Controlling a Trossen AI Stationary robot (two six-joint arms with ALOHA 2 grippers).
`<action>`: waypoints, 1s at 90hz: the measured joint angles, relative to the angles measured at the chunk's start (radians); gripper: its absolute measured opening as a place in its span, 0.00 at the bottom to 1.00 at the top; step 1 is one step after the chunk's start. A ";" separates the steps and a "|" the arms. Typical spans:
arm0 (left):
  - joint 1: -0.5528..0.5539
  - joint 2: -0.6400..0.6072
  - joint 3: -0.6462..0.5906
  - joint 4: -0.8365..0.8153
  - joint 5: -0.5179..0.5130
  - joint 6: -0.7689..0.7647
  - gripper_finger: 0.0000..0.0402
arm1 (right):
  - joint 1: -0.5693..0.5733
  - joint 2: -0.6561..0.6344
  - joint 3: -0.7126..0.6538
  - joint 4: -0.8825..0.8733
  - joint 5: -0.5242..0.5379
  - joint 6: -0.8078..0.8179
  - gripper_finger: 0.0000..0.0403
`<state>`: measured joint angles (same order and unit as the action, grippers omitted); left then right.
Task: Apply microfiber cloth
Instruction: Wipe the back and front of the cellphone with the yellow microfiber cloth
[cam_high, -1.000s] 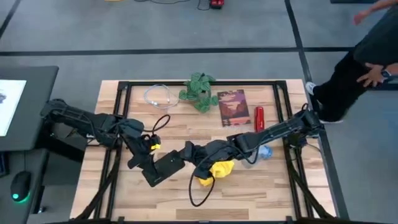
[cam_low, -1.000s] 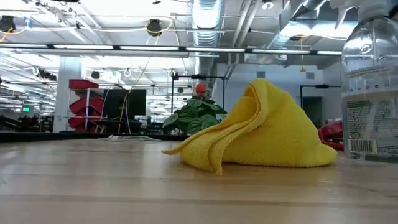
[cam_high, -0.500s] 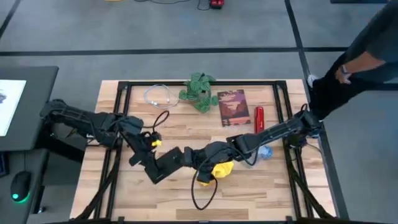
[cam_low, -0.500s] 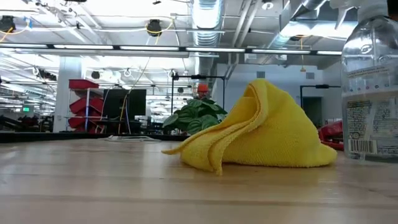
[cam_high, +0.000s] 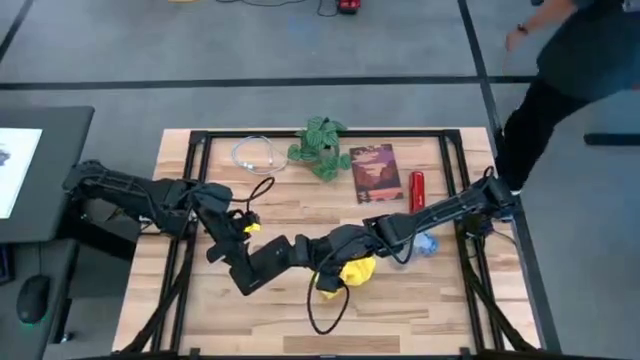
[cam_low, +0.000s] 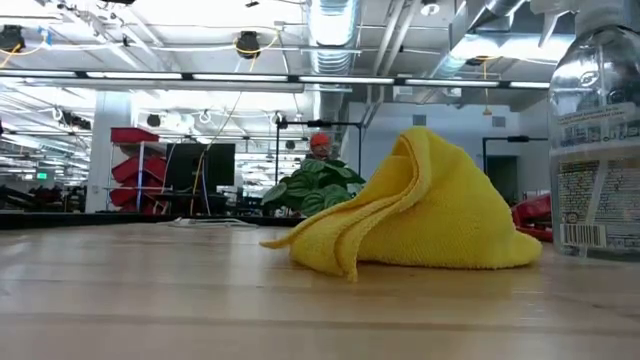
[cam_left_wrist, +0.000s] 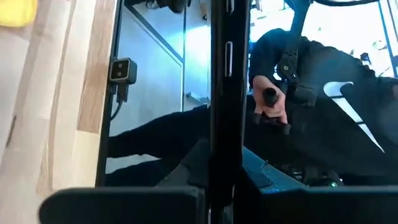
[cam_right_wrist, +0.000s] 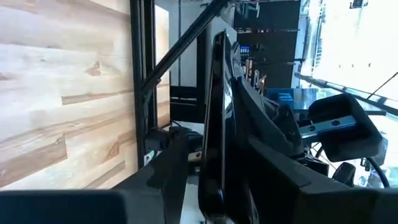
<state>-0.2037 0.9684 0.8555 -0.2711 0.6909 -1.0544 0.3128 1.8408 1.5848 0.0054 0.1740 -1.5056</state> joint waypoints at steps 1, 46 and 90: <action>0.000 0.000 0.000 0.001 0.004 -0.002 0.03 | 0.000 0.000 0.000 0.003 -0.001 -0.003 0.37; 0.026 0.102 0.001 0.054 0.083 0.073 0.06 | 0.014 0.049 0.005 0.085 0.062 -0.045 0.05; 0.285 0.090 0.000 -0.179 -0.016 0.486 0.32 | 0.027 0.007 0.064 -0.378 0.191 0.643 0.04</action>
<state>0.0810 1.0583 0.8555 -0.4498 0.6747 -0.5686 0.3402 1.8474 1.6491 -0.3728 0.3646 -0.8628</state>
